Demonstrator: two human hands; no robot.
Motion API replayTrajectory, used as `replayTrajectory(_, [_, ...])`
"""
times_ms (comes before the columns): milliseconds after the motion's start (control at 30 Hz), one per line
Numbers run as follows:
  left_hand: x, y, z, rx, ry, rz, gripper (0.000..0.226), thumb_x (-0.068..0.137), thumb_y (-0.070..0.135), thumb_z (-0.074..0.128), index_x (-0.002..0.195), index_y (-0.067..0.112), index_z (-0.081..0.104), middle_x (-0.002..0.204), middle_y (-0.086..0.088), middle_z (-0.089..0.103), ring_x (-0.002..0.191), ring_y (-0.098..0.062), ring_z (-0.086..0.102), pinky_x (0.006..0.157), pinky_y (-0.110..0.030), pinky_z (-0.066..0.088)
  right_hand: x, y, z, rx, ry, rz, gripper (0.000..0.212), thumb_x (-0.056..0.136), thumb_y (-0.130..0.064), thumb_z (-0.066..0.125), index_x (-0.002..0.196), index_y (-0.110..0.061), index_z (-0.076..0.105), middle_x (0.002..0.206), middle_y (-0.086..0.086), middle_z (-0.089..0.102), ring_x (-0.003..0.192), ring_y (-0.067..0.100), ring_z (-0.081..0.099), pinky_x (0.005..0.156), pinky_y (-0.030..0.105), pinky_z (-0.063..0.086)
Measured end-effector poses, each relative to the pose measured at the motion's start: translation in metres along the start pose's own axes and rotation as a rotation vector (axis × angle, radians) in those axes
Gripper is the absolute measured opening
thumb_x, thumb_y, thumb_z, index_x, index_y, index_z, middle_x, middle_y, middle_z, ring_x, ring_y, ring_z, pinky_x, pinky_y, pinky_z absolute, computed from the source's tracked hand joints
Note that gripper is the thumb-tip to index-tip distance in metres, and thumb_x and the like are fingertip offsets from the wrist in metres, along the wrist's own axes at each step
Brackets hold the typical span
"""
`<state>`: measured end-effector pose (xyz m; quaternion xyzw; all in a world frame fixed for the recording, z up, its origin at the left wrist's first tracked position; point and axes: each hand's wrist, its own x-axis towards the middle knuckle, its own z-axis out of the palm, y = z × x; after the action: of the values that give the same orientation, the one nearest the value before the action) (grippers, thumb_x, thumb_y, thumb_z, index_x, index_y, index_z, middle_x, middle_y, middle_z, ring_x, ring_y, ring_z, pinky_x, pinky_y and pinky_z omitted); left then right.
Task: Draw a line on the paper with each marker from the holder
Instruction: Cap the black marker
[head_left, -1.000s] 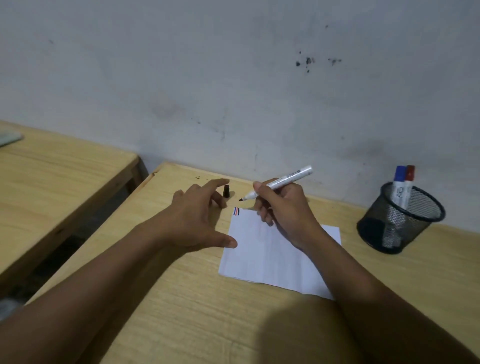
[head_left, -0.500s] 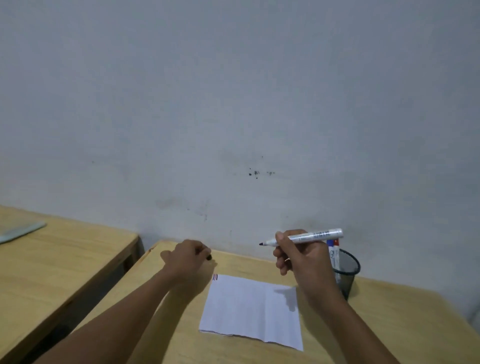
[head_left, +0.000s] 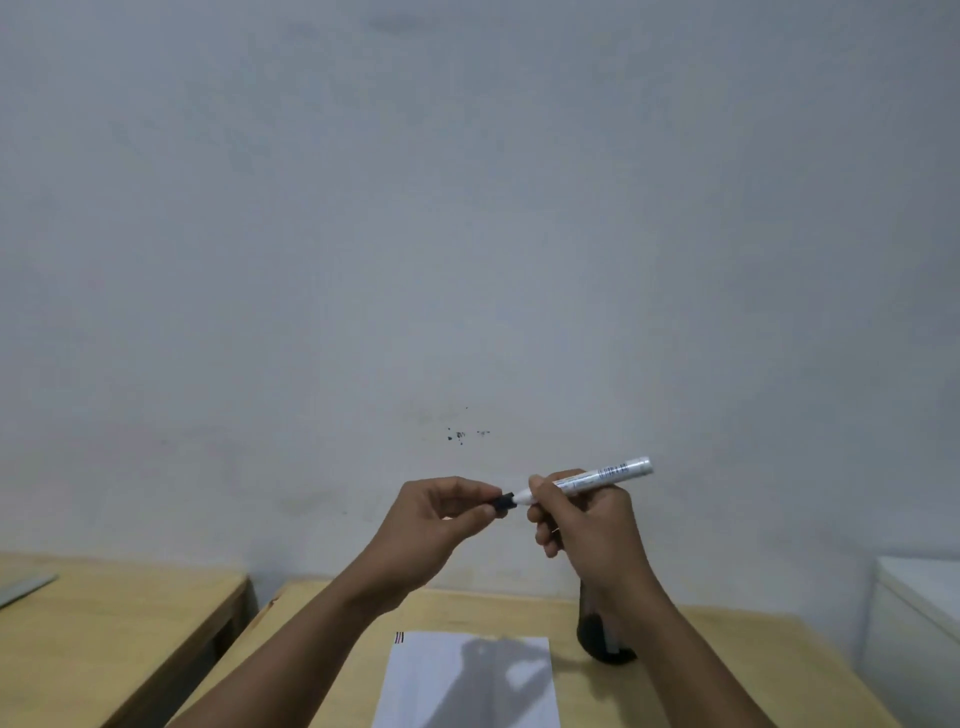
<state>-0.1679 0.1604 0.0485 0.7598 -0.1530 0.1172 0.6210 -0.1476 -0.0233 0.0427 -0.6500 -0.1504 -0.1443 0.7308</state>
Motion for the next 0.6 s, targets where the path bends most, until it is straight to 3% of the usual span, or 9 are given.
replayTrajectory(67, [0.001,0.007,0.008,0.037,-0.03,0.034,0.013,0.087,0.009,0.071,0.098,0.015,0.076,0.096,0.0,0.079,0.098,-0.013,0.071,0.087,-0.024,0.052,-0.002,-0.007,-0.007,-0.04,-0.034,-0.007,0.024,0.093,-0.018,0.07,0.085,0.005,0.072,0.062,0.007,0.066,0.052,0.019,0.055,0.047,0.027,0.045])
replayTrajectory(167, [0.005,0.019,0.025,0.22,0.026,0.153,0.011,0.082,0.016,0.077,0.09,0.024,0.079,0.087,0.009,0.078,0.089,-0.007,0.07,0.072,-0.012,0.046,-0.006,-0.019,-0.019,-0.091,-0.039,-0.036,0.025,0.094,-0.023,0.07,0.082,-0.001,0.073,0.061,0.005,0.065,0.05,0.016,0.054,0.048,0.026,0.045])
replayTrajectory(333, [0.014,0.017,0.056,0.508,0.294,0.415,0.019,0.074,0.028,0.083,0.09,0.037,0.078,0.075,0.016,0.068,0.074,-0.009,0.062,0.077,-0.042,0.05,-0.006,-0.031,-0.037,-0.126,0.03,0.013,0.03,0.093,-0.033,0.069,0.078,-0.008,0.072,0.058,0.003,0.062,0.048,0.013,0.054,0.052,0.026,0.046])
replayTrajectory(433, [0.022,0.018,0.071,0.564,0.382,0.477,0.017,0.076,0.033,0.081,0.091,0.038,0.076,0.075,0.024,0.064,0.074,-0.002,0.058,0.087,-0.041,0.039,-0.002,-0.028,-0.046,-0.183,0.139,0.059,0.041,0.087,-0.048,0.071,0.081,-0.007,0.072,0.058,0.003,0.063,0.046,0.014,0.054,0.054,0.033,0.047])
replayTrajectory(533, [0.031,0.025,0.083,0.668,0.414,0.543,0.016,0.077,0.035,0.08,0.093,0.037,0.076,0.079,0.023,0.067,0.075,-0.001,0.054,0.086,-0.042,0.036,-0.001,-0.01,-0.06,-0.552,0.319,-0.214,0.034,0.079,-0.045,0.08,0.097,-0.022,0.062,0.08,-0.006,0.06,0.058,0.008,0.054,0.058,0.032,0.052])
replayTrajectory(600, [0.036,0.026,0.093,0.736,0.386,0.64,0.017,0.075,0.035,0.081,0.091,0.035,0.076,0.078,0.024,0.066,0.076,-0.002,0.054,0.084,-0.043,0.037,0.001,0.002,-0.067,-0.814,0.278,-0.446,0.039,0.083,-0.028,0.08,0.115,-0.03,0.059,0.103,-0.012,0.054,0.069,0.002,0.055,0.059,0.029,0.056])
